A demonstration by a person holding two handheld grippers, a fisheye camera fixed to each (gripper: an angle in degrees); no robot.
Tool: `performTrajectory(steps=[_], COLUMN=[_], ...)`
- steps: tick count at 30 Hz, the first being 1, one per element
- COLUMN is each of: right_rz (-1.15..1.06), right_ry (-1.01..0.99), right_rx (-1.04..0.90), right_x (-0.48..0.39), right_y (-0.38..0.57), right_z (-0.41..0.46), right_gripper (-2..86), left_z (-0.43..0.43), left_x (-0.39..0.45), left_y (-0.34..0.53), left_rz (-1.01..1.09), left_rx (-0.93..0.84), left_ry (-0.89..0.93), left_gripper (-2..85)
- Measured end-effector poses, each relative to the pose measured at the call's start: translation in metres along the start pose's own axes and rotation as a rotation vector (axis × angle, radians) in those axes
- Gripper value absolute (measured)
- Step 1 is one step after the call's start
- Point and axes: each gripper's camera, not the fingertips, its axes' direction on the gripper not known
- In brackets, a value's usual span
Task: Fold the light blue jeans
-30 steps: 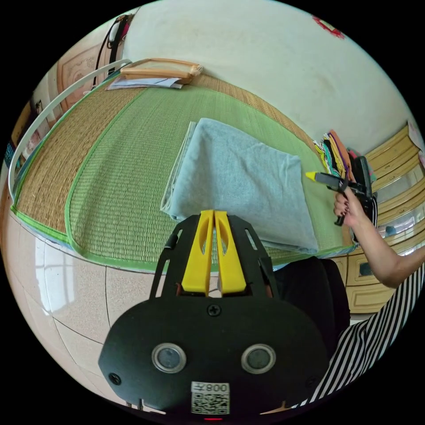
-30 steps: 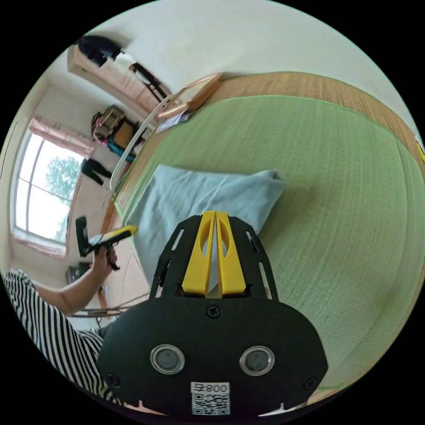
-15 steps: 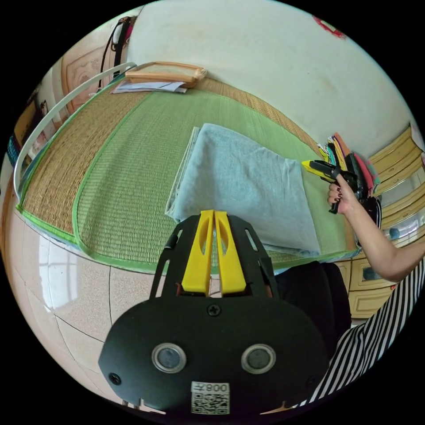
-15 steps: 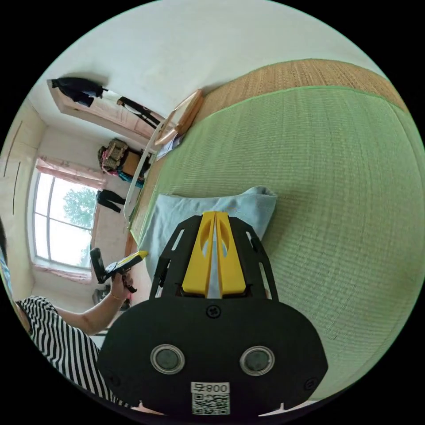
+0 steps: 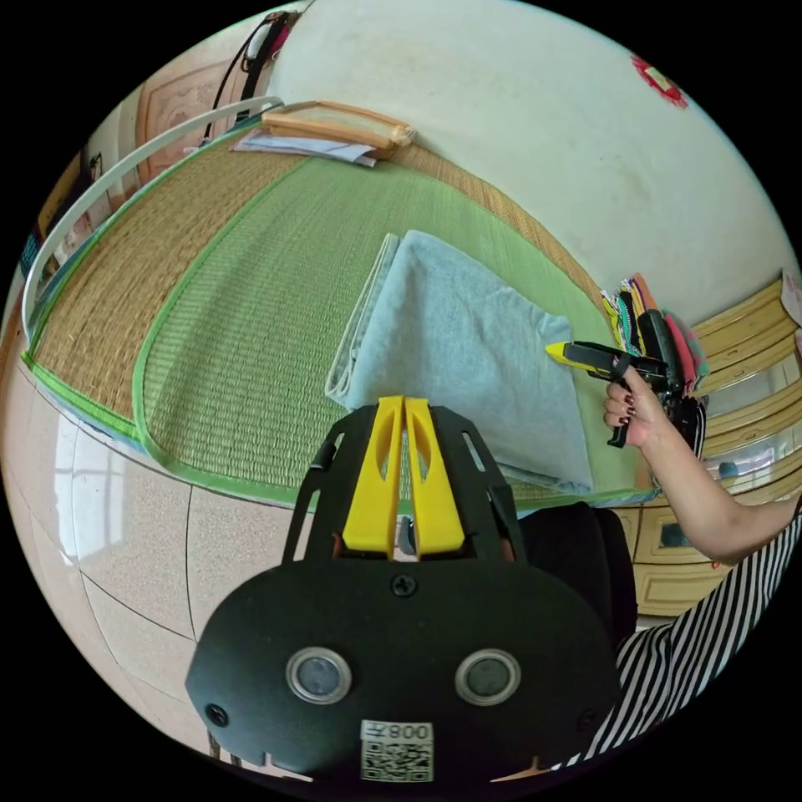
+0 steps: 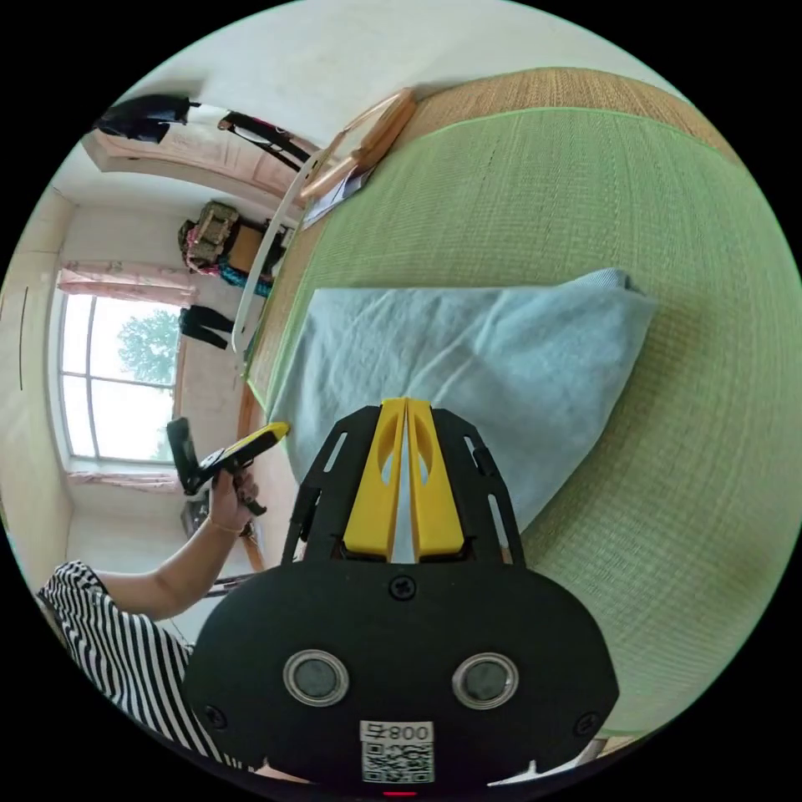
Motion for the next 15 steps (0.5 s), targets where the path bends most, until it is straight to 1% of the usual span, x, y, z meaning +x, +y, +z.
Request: performTrajectory(steps=[2, 5, 7, 8, 9, 11, 12, 15], right_rz=[-0.044, -0.079, -0.047, -0.022, -0.014, 0.055, 0.06, 0.02], right_ry=[-0.047, -0.09, -0.078, -0.052, -0.056, -0.149, -0.153, -0.094], right_rx=[-0.016, -0.07, -0.118, -0.149, -0.146, -0.077, -0.075, -0.091], right_x=[-0.014, -0.025, -0.021, -0.015, -0.012, 0.003, 0.003, -0.009], right_y=[0.034, 0.091, 0.121, 0.137, 0.143, 0.158, 0.159, 0.163], right_z=[0.005, 0.013, 0.025, 0.035, 0.039, 0.048, 0.05, 0.06], right_gripper=[0.0, 0.0, 0.1, 0.1, 0.1, 0.1, 0.1, 0.1], left_z=[-0.006, -0.009, -0.003, -0.002, -0.001, -0.004, -0.005, -0.003], left_x=[0.001, 0.007, 0.004, 0.0, -0.002, 0.002, 0.005, 0.022], left_y=[-0.002, -0.003, -0.005, -0.006, -0.007, -0.009, -0.01, -0.006], left_rz=[-0.019, 0.006, -0.002, -0.024, -0.037, -0.048, -0.04, 0.008], left_rx=[0.026, 0.033, 0.004, 0.019, 0.022, 0.046, 0.055, 0.06], left_ry=[0.027, -0.024, -0.006, 0.026, 0.042, 0.046, 0.053, 0.151], left_gripper=[0.2, 0.2, 0.2, 0.2, 0.2, 0.2, 0.3, 0.4])
